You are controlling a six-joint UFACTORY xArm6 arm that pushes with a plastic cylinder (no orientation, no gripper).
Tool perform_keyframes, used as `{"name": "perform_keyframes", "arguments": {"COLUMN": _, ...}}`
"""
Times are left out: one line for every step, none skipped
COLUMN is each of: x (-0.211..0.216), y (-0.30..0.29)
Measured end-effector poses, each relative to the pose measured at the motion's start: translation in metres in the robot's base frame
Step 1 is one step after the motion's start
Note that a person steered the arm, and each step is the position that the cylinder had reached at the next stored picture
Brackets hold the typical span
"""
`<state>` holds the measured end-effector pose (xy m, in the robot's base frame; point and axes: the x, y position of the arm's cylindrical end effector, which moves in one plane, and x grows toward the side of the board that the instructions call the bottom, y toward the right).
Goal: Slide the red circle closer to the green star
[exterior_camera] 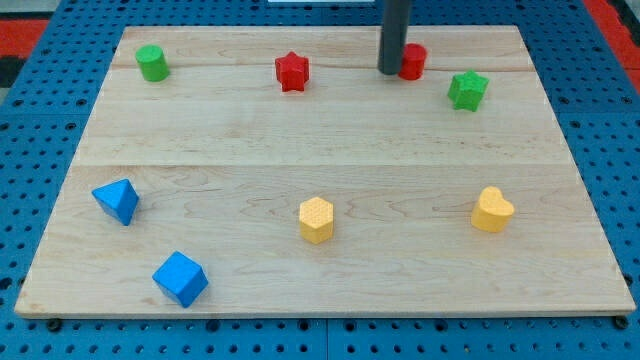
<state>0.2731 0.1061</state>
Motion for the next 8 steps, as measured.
{"name": "perform_keyframes", "arguments": {"x": -0.004, "y": -0.020}}
{"name": "perform_keyframes", "arguments": {"x": -0.024, "y": -0.024}}
{"name": "perform_keyframes", "arguments": {"x": -0.044, "y": -0.003}}
{"name": "perform_keyframes", "arguments": {"x": -0.029, "y": 0.014}}
{"name": "perform_keyframes", "arguments": {"x": -0.024, "y": 0.014}}
{"name": "perform_keyframes", "arguments": {"x": -0.012, "y": 0.021}}
{"name": "perform_keyframes", "arguments": {"x": -0.005, "y": 0.033}}
{"name": "perform_keyframes", "arguments": {"x": -0.004, "y": 0.035}}
